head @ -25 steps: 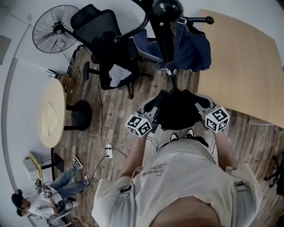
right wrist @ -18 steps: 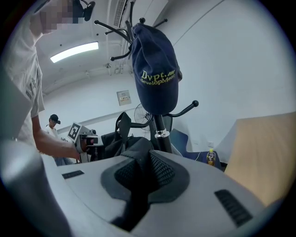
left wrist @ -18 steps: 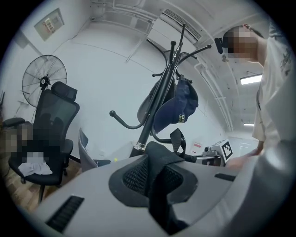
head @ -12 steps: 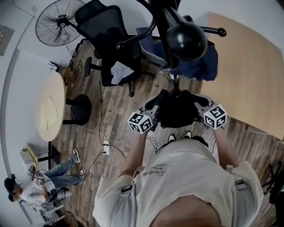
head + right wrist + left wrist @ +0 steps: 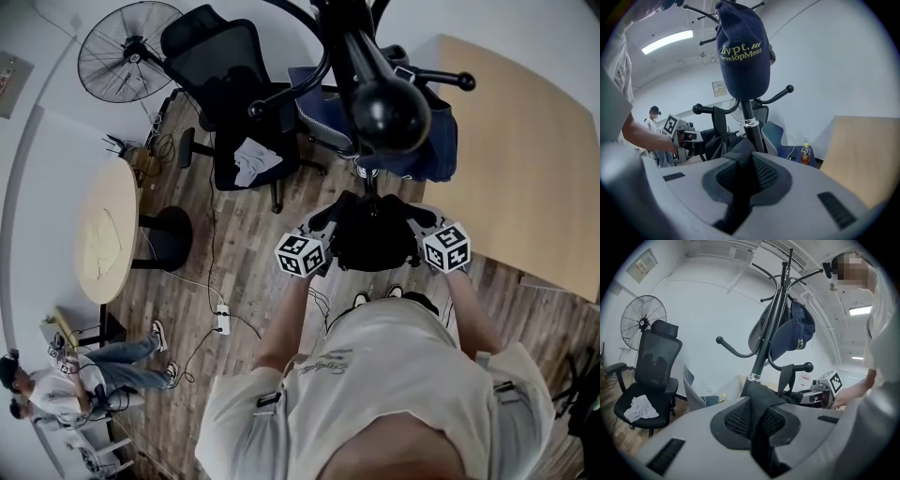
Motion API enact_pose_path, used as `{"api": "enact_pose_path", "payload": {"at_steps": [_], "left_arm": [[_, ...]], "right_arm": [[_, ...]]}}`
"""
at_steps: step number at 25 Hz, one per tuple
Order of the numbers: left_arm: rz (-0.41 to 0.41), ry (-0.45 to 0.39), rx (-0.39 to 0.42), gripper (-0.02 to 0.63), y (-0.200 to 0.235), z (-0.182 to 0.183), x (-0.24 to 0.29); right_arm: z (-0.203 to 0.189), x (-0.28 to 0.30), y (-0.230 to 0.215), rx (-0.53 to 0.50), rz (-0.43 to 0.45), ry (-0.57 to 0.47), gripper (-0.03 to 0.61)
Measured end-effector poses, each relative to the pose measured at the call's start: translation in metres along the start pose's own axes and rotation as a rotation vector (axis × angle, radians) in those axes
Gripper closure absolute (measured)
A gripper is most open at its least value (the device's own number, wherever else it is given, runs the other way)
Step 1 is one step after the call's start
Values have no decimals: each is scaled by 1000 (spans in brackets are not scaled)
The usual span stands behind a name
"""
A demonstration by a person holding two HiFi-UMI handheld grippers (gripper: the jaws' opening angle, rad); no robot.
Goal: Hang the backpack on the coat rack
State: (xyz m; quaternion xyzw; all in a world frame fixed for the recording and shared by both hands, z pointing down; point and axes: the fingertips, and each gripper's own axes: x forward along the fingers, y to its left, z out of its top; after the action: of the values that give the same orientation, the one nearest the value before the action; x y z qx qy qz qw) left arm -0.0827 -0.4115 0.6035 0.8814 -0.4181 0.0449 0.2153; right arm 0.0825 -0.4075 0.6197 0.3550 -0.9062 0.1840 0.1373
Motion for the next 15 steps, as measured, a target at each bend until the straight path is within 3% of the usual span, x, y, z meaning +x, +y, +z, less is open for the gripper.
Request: {"api": "enact_pose_path", "payload": {"at_steps": [10, 15], "left_arm": [[52, 86, 75, 571, 9, -7, 3], [88, 166, 100, 558, 14, -12, 1]], "right_arm": [[-9, 7, -6, -108, -129, 69, 543], [-10, -6, -12, -108, -192, 108, 468]]}}
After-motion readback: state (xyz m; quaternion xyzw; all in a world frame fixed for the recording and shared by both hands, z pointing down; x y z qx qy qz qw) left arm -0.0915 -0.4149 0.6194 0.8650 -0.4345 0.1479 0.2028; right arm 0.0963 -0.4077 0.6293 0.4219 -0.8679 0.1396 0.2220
